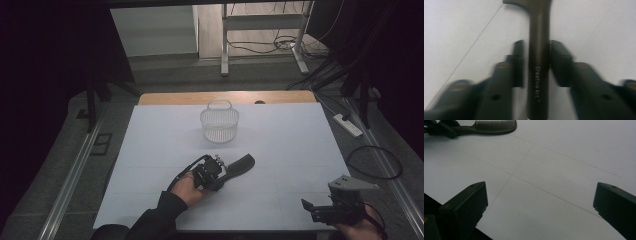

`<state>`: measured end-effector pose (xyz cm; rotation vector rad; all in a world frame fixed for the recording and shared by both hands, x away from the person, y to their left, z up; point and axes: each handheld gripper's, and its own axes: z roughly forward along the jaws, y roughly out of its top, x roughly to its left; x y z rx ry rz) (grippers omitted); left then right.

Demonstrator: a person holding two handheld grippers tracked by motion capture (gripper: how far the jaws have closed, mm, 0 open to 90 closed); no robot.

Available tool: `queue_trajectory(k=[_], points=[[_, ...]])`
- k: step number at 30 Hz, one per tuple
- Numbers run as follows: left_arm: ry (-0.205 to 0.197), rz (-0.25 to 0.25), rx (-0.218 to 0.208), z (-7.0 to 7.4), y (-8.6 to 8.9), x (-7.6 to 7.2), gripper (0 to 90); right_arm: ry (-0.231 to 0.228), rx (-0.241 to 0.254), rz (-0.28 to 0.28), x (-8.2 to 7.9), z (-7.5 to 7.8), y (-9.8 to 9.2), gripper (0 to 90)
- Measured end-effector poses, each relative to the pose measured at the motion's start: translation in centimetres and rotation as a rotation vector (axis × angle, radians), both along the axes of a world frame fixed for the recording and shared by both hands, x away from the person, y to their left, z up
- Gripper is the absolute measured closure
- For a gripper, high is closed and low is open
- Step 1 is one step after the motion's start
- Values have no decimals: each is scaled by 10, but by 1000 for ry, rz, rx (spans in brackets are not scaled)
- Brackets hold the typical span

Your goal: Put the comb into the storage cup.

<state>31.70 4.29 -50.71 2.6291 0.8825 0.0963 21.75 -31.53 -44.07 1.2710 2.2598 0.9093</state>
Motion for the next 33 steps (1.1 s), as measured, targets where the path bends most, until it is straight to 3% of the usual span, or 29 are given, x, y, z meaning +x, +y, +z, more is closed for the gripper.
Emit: queue_trajectory(k=[1,14,33], points=[[-2,2,2,0,0,0,716,0,0,0,0,0,0,0],[0,8,-28,1,3,0,723,-3,2,1,0,0,-1,1],[-93,-20,-175,19,12,-9,722,-2,3,1,0,0,-1,1]])
